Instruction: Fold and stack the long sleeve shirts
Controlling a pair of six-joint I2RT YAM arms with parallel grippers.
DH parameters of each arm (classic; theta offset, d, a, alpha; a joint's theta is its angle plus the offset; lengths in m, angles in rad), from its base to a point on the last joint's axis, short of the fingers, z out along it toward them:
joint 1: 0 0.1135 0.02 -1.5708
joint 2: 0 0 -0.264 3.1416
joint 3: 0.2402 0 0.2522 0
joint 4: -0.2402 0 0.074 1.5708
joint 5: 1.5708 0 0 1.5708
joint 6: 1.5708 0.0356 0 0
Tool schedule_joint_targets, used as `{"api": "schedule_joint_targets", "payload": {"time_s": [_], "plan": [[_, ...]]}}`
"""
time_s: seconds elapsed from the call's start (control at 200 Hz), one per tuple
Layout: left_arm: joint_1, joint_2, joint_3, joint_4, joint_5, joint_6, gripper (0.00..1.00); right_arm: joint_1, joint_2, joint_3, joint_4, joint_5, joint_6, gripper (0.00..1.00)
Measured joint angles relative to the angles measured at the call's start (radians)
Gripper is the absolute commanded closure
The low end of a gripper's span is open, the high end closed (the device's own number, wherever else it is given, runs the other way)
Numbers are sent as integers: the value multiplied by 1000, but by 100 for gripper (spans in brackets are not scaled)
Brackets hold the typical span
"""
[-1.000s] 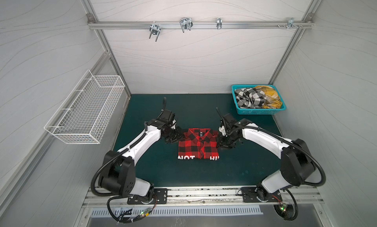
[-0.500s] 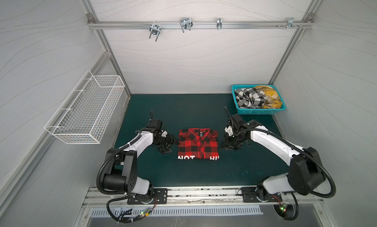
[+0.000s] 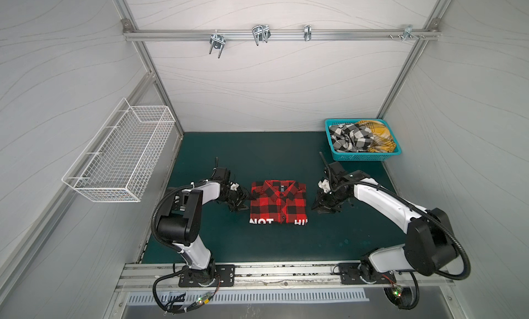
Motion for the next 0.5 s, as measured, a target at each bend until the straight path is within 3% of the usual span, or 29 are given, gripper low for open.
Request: {"api": "schedule_joint_targets", "payload": {"time_s": [0.23, 0.365, 0.42, 0.5], "plan": [[-10, 32, 0, 60, 21, -26, 62, 0, 0, -14, 3, -3, 2, 65], [-11, 46, 16, 45, 25, -24, 59, 0, -1, -19, 6, -3, 2, 65], [-14, 41, 36, 9, -6, -3, 59, 0, -2, -20, 6, -2, 2, 65], [-19, 11, 74, -80, -90, 31, 69, 0, -10, -20, 6, -2, 2, 65]]}}
